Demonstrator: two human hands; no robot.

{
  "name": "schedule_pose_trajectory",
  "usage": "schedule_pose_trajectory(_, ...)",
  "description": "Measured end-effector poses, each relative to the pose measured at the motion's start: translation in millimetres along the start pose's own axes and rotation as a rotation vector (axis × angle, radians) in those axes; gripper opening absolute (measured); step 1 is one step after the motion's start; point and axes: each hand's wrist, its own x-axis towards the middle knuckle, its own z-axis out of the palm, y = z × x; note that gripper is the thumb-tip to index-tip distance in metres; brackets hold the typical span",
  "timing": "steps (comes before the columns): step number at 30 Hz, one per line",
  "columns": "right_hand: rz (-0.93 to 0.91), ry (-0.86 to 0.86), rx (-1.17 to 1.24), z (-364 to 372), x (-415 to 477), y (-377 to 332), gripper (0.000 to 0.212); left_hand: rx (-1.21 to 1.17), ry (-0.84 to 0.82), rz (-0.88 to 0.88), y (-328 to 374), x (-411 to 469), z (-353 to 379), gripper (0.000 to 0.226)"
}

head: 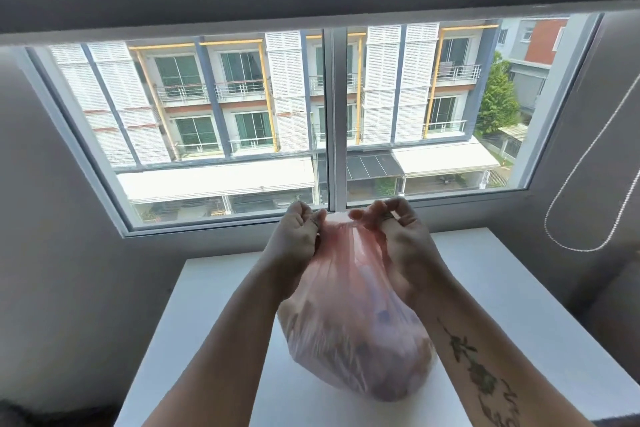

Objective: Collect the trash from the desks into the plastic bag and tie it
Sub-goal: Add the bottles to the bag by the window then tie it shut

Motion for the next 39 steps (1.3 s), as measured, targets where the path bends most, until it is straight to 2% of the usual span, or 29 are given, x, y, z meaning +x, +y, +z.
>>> schedule_pose_trajectory(2, 0.02, 0.086, 0.049, -3, -1, -1, 0.027, 0.069, 0.108, 0.082, -3, 3, 0, 0.023)
schedule_pose_trajectory(5, 0.042, 0.166, 0.129, -12, -3, -9, 0.029, 0.05, 0.214, 0.114, -7, 8, -9, 0.024)
schedule_pose_trajectory(8, 0.04, 0.288, 0.162, -30, 0, -23, 0.031, 0.252, 0.4, 0.171, -18, 11, -30, 0.031)
schedule_pose_trajectory(14, 0.073, 0.404, 0.177, -35, 6, -13, 0.024, 0.178, 0.549, 0.066, -35, 10, -38, 0.029)
schedule_pose_trajectory(18, 0.025, 0.411, 0.112, -39, 5, -10, 0.022, -0.019, 0.457, -0.011, -40, 6, -43, 0.026)
schedule_pose_trajectory(21, 0.012, 0.336, -0.018, -35, 3, -15, 0.019, -0.163, 0.321, 0.024, -33, 0, -34, 0.018)
schedule_pose_trajectory(25, 0.137, 0.243, 0.001, -17, 6, -23, 0.02, -0.194, 0.194, 0.144, -4, -2, -14, 0.02)
schedule_pose_trajectory(28, 0.145, 0.297, 0.072, 0, 14, -22, 0.027, -0.276, 0.086, 0.11, 10, 0, -1, 0.022)
schedule_pose_trajectory(33, 0.124, 0.524, 0.021, -2, 11, -8, 0.032, -0.35, 0.182, -0.055, -1, 4, -1, 0.028)
schedule_pose_trajectory(39, 0.087, 0.576, -0.033, -19, 13, -3, 0.031, -0.405, 0.252, -0.109, -22, -6, -8, 0.027)
